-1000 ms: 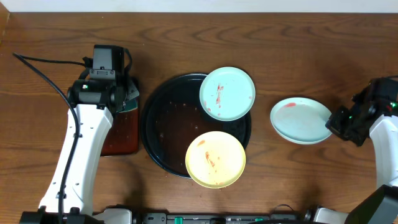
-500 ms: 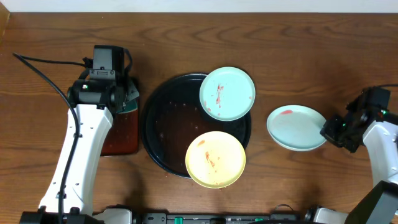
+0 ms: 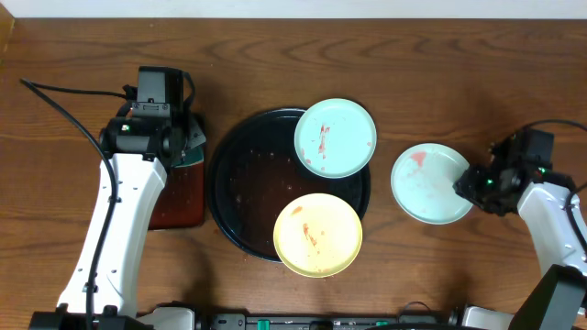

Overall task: Clean dirty plates on tray and stack at the side
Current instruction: 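Place the pale green plate on the table right of the tray, then move the right gripper to grip the yellow plate's rim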

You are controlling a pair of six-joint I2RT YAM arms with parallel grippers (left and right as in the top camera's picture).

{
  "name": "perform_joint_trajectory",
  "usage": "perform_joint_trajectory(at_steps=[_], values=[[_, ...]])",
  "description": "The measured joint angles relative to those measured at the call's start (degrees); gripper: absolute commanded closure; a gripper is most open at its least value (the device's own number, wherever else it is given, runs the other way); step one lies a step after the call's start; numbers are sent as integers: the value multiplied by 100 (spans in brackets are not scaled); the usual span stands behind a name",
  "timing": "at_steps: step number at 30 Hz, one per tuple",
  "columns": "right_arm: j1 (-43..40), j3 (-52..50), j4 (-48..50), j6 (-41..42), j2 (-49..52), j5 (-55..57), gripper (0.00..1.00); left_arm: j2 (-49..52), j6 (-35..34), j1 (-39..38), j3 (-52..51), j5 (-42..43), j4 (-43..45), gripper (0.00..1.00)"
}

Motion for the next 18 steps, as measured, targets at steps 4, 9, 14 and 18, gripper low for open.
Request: perform_joint_trajectory(at_steps=[4,9,14,18], values=[[629,754,-769,-44,22,-136,55,0,61,-2,0,177,-2,92],[1650,1119,-708,-4,4,-452,57,0,136,-2,0,317,-35,92],[2638,1119,-831,136,269,-693,57,11,254,-2,0,479,-107,92],[3233,1117,-1038,173,737,-916,57,114,280,-2,0,531,-138,93]])
